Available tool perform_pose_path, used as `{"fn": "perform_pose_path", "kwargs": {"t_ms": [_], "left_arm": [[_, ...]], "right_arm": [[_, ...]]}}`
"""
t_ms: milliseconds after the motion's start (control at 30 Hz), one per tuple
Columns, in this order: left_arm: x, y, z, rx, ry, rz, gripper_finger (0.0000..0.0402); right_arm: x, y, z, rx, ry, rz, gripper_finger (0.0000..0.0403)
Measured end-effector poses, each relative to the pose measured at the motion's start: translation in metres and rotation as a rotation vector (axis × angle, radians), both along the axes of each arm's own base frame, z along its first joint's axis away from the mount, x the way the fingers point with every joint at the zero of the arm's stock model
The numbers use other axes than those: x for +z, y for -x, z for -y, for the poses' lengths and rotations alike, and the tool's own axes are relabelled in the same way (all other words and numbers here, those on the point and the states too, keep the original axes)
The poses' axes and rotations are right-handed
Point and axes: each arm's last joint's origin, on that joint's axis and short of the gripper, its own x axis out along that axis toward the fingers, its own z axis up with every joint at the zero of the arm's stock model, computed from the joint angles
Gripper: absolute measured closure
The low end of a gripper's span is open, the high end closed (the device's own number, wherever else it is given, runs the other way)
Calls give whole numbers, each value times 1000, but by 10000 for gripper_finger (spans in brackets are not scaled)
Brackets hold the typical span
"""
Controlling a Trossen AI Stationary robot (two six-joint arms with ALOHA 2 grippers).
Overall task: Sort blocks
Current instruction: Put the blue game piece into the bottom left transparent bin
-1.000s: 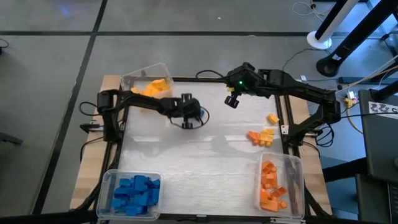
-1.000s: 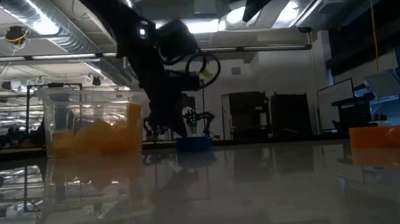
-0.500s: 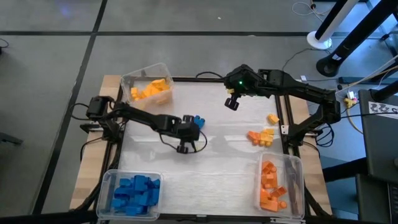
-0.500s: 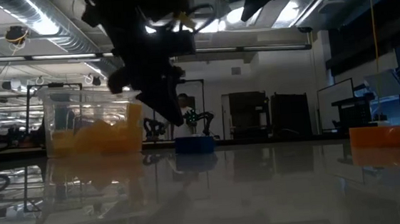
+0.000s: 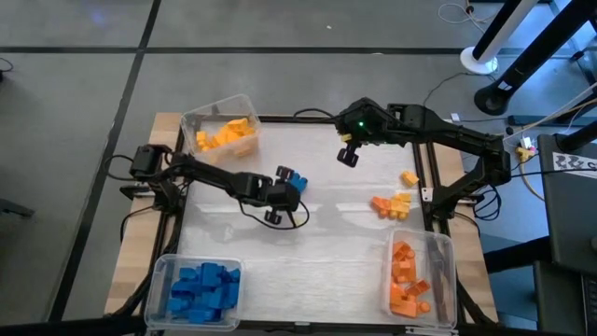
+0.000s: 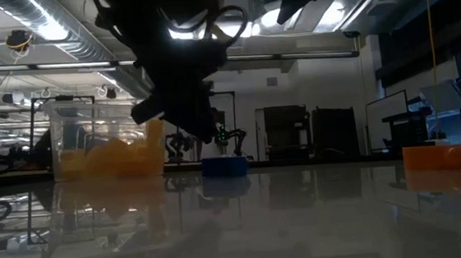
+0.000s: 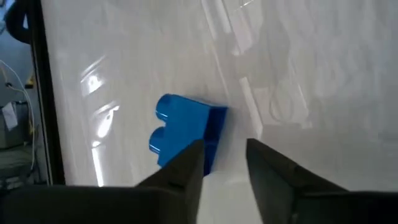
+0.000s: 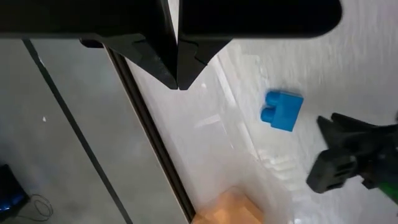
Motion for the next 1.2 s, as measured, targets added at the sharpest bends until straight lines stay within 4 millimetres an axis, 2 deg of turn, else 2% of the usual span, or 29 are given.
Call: {"fn": "perform_pose_path", "kwargs": {"t_ms": [100, 233, 467, 833, 1000, 1200], "left_arm": [[-4, -2, -8, 8, -10, -11, 260], [-17, -6, -19, 3, -35, -56, 238], [-32, -9, -30, 7, -149, -125, 238], [-45, -15, -51, 36, -177, -129, 244], [-46, -18, -57, 54, -178, -102, 277], [-41, -18, -57, 75, -197, -80, 381]], "right_arm": [[0, 0, 0, 10, -11, 3, 395], [0, 0, -1, 11, -12, 0, 395], [-3, 4, -1, 11, -24, -49, 395], [-5, 5, -2, 9, -28, -72, 395], [-5, 5, -2, 5, -22, -74, 395], [-5, 6, -1, -2, -14, -76, 395]]}}
